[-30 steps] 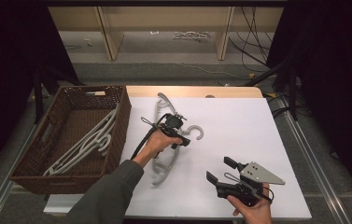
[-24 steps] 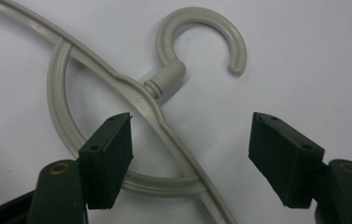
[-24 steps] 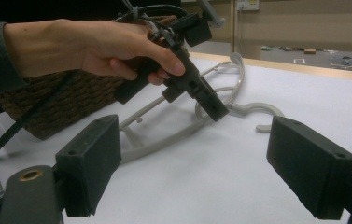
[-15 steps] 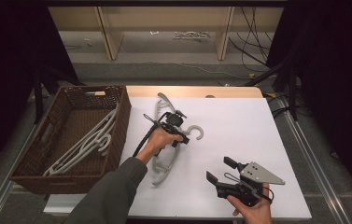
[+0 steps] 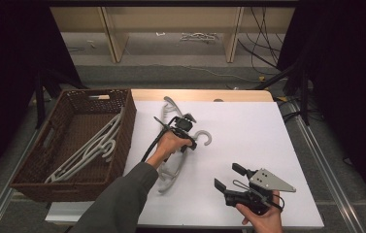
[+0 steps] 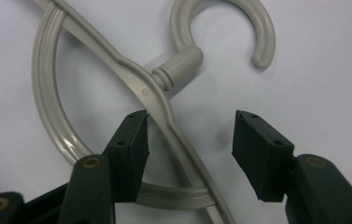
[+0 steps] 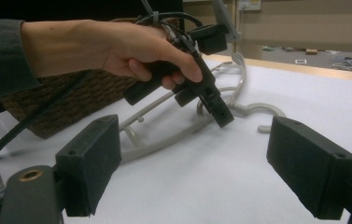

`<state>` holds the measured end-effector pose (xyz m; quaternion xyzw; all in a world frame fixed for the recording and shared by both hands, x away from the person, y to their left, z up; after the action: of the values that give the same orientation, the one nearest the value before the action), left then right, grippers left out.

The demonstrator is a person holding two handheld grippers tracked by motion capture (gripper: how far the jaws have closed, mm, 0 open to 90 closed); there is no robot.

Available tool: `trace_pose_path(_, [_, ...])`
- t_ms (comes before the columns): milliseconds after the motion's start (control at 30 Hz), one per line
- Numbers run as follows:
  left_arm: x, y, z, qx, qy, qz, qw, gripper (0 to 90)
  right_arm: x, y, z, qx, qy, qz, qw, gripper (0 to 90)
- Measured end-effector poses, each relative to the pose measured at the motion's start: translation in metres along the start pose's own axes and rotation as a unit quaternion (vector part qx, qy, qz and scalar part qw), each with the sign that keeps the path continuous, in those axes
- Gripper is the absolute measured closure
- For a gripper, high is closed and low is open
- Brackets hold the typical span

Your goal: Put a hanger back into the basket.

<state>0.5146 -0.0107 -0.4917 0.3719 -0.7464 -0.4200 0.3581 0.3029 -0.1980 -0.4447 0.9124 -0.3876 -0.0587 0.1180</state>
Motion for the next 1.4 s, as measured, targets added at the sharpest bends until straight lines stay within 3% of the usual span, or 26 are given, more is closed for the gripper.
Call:
trace_pose_path(100, [0.002,-0.002,-0.001,0.001,0.017,-0.006,0.9998,45.3,0.0,0.0,0.0,-0.002,0.0,-0.001,1.0,18.7])
trace_pose_path(133, [0.002,-0.001,-0.002,-0.007,0.014,-0.007,0.9999,45.2,0.0,0.0,0.0,-0.004,0.003,-0.002,1.0,18.7])
trace_pose_path(167, [0.002,-0.002,-0.002,-0.003,0.026,-0.008,0.9996,45.4,-0.001,0.0,0.0,-0.002,-0.002,-0.003,1.0,18.7])
trace_pose_path(267, [0.002,-0.002,-0.004,-0.009,0.032,-0.01,0.9994,47.0,-0.001,0.0,0.0,-0.002,-0.001,-0.004,1.0,18.7])
trace_pose_path(333, [0.0,-0.001,-0.005,-0.027,0.003,-0.018,0.9995,47.0,-0.001,0.0,0.0,-0.002,-0.001,-0.004,1.0,18.7])
trace_pose_path(367, [0.003,-0.002,-0.006,-0.027,0.005,-0.021,0.9994,47.0,-0.001,0.0,0.0,-0.001,0.0,-0.004,1.0,18.8])
trace_pose_path(500, [0.007,-0.003,-0.007,-0.037,-0.027,-0.05,0.9977,48.1,-0.001,0.001,0.0,-0.01,0.006,0.001,0.9999,18.8])
trace_pose_path(600, [0.008,-0.003,-0.005,-0.033,-0.029,-0.051,0.9977,50.0,-0.001,0.001,0.0,-0.011,0.004,0.0,0.9999,18.8])
trace_pose_path(633, [0.006,-0.003,-0.006,-0.03,-0.049,-0.055,0.9969,50.9,-0.001,0.001,0.0,-0.01,0.008,0.001,0.9999,18.8])
trace_pose_path(667, [0.006,-0.002,-0.006,-0.035,-0.052,-0.059,0.9963,52.1,-0.001,0.001,0.0,-0.011,0.004,0.0,0.9999,18.8])
trace_pose_path(867, [0.003,-0.001,-0.007,-0.03,-0.055,-0.057,0.9964,65.3,-0.001,0.001,0.0,-0.011,0.006,0.001,0.9999,18.8])
trace_pose_path(900, [0.004,-0.001,-0.006,-0.035,-0.039,-0.052,0.9973,65.5,0.0,0.001,0.0,-0.01,0.006,0.001,0.9999,18.8])
trace_pose_path(933, [0.004,-0.001,-0.006,-0.034,-0.037,-0.052,0.9974,65.7,0.0,0.001,0.0,-0.01,0.006,0.001,0.9999,18.8])
trace_pose_path(1033, [0.004,-0.001,-0.006,-0.034,-0.037,-0.052,0.9974,66.0,-0.001,0.001,0.0,-0.011,0.006,0.001,0.9999,18.8])
trace_pose_path(1067, [0.002,-0.001,-0.007,-0.029,-0.052,-0.052,0.9969,66.3,-0.001,0.001,0.0,-0.01,0.006,0.001,0.9999,18.8])
trace_pose_path(1200, [0.001,0.0,-0.008,-0.036,-0.049,-0.052,0.9968,70.1,0.0,0.001,0.0,-0.011,0.005,0.0,0.9999,18.9])
trace_pose_path(1233, [0.001,0.0,-0.007,-0.037,-0.043,-0.053,0.997,71.6,-0.001,0.0,0.0,-0.001,0.001,-0.003,1.0,18.8])
trace_pose_path(1333, [-0.002,0.0,-0.008,-0.038,-0.053,-0.051,0.9965,74.9,0.0,0.001,0.0,-0.011,0.005,0.002,0.9999,18.8])
trace_pose_path(1400, [-0.001,0.0,-0.008,-0.039,-0.049,-0.051,0.9967,76.5,0.0,0.001,0.0,-0.011,0.005,0.002,0.9999,18.9])
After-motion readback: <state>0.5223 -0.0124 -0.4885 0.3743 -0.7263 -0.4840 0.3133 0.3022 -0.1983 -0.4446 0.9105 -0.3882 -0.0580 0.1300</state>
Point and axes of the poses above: each handheld gripper's, and its own axes: y roughly backward along the jaws, z roughly out of its underside, x roughly to its right, the point moved 3 cm from there along -y, roughly forward along the jaws, and after that the axes turned 8 degrees about y, right-handed, at the moved point
